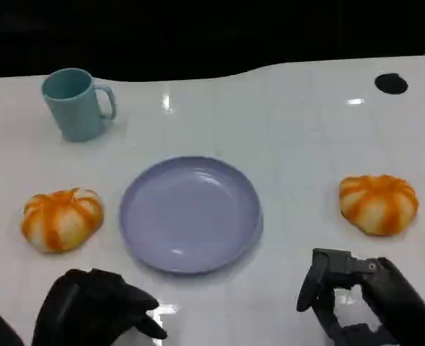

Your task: Grasp the bread from the table and place it into the plate.

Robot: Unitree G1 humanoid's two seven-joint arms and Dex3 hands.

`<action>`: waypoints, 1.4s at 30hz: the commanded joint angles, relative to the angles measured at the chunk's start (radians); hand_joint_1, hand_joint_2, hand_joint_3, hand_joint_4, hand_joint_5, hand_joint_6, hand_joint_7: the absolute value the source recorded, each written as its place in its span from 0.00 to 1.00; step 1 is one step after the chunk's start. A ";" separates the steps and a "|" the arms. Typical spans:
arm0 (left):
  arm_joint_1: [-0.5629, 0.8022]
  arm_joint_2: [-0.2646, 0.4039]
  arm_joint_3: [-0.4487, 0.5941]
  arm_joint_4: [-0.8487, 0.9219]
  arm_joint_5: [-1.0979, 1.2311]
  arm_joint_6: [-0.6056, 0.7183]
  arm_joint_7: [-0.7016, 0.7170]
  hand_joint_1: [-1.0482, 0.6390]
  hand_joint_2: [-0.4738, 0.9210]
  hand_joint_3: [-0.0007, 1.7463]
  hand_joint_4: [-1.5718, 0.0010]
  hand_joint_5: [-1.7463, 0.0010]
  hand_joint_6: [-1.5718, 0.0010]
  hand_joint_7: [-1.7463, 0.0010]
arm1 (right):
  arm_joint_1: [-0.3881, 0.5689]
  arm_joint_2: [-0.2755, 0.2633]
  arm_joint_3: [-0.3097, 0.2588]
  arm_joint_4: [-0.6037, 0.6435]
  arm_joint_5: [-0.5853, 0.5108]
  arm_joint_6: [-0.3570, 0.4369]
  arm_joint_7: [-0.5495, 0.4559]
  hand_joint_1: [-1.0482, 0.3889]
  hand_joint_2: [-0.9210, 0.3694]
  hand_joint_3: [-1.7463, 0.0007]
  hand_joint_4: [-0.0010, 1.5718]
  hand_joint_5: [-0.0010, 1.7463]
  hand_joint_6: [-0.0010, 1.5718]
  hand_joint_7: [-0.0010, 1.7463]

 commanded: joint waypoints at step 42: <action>-0.002 0.020 0.010 0.008 -0.009 0.004 -0.006 0.00 0.89 0.00 0.00 0.79 0.00 0.92 | -0.068 -0.040 -0.078 -0.018 -0.206 -0.067 -0.186 0.57 0.19 0.70 0.30 0.66 0.39 0.36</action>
